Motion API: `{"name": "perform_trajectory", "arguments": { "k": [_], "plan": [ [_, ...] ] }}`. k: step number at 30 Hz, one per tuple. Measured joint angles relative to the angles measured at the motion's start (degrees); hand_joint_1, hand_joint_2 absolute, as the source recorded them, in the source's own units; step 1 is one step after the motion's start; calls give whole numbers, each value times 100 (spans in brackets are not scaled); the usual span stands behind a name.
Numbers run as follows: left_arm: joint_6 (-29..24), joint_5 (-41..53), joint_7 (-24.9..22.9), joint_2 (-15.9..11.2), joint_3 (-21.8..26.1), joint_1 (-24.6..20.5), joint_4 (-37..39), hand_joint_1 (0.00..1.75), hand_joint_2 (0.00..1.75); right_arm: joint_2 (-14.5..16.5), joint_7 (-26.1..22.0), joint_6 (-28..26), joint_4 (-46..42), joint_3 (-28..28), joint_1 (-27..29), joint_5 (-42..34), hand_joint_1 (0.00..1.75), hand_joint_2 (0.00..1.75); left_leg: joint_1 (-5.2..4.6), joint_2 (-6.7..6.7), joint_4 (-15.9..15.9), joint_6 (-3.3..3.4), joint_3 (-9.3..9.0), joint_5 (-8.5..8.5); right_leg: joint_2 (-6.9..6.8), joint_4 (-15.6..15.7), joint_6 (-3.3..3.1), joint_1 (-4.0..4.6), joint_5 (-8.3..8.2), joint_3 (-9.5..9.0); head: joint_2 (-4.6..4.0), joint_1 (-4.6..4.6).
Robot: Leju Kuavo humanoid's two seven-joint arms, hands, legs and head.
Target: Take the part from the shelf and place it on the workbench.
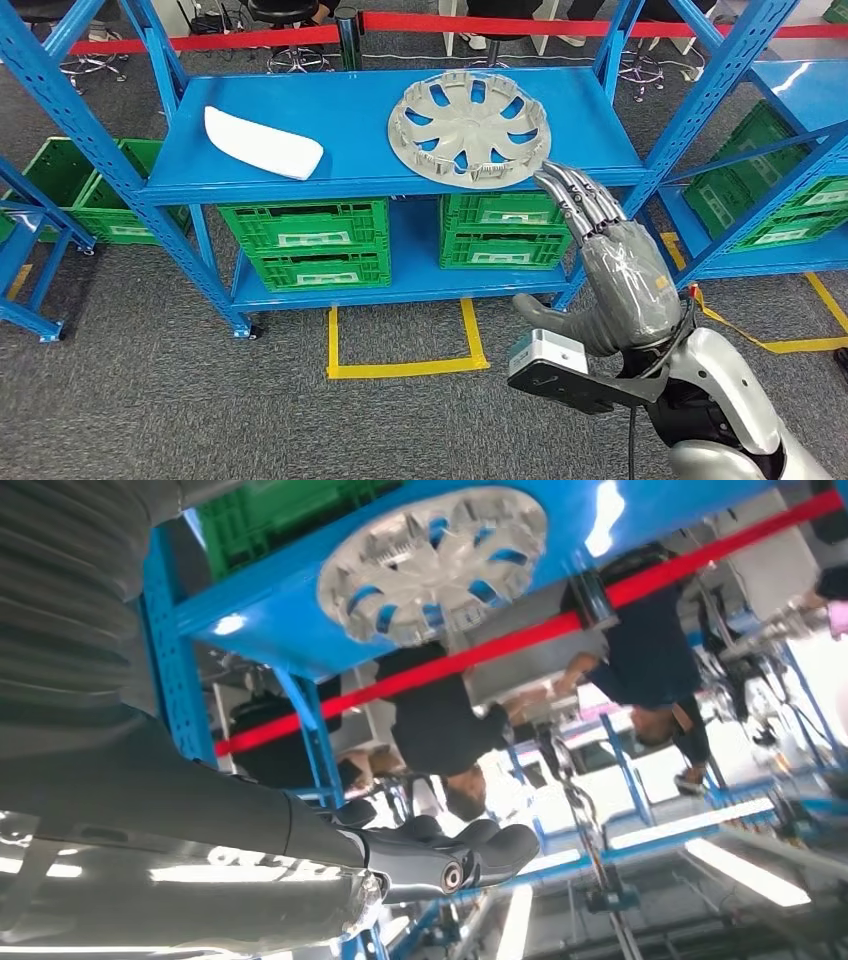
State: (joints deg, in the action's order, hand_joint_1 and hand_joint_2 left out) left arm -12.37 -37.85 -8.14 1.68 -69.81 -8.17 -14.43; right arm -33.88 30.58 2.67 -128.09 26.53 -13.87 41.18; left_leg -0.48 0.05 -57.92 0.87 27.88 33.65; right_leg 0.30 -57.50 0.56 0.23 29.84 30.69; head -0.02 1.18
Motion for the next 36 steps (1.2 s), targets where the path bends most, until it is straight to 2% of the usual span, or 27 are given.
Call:
{"name": "perform_trajectory", "arguments": {
  "k": [4, 11, 16, 24, 28, 36],
  "plan": [
    [46, 42, -5, 1, 0, -1, 0, 0, 175, -221, 173, -113, 118, -90, 137, -443, 0, 175, -1, -9, 0, 0, 2, 0, -4, 1, 1, -1, 0, 0, 0, -2],
    [57, 80, -8, 11, 0, -1, 0, 0, 175, -559, 123, -586, 667, -598, 521, -944, 0, 175, -8, -15, 0, 3, 7, -2, -7, 3, 2, -5, 0, 0, 0, 0],
    [56, 82, -22, 19, 0, -1, 2, 0, 175, -672, 33, -915, 947, -1018, 761, -1164, 0, 175, -9, -19, -1, 6, 6, -3, -13, 3, 2, -5, 0, 1, 0, 0],
    [56, 82, -30, 30, 0, -3, 11, 0, 175, -714, -2, -1001, 1175, -1391, 908, -1236, 0, 175, -8, -13, 0, 6, 7, -3, -12, 3, 3, -5, 1, 1, 0, -1],
    [58, 80, -33, 40, 0, 2, 27, 0, 0, -706, -23, -1095, 1261, -1506, 975, -1259, 0, 175, -8, -9, 0, 7, 7, -4, -12, 2, 3, -5, 0, 1, 0, -2],
    [55, 74, 0, 49, 0, 13, 37, 0, 0, -684, -173, -1168, 1376, -1591, 1015, -1352, 0, 175, -8, 2, 0, 7, 7, -4, -11, 2, 3, -5, 0, 1, 0, -1]
  ]
}}
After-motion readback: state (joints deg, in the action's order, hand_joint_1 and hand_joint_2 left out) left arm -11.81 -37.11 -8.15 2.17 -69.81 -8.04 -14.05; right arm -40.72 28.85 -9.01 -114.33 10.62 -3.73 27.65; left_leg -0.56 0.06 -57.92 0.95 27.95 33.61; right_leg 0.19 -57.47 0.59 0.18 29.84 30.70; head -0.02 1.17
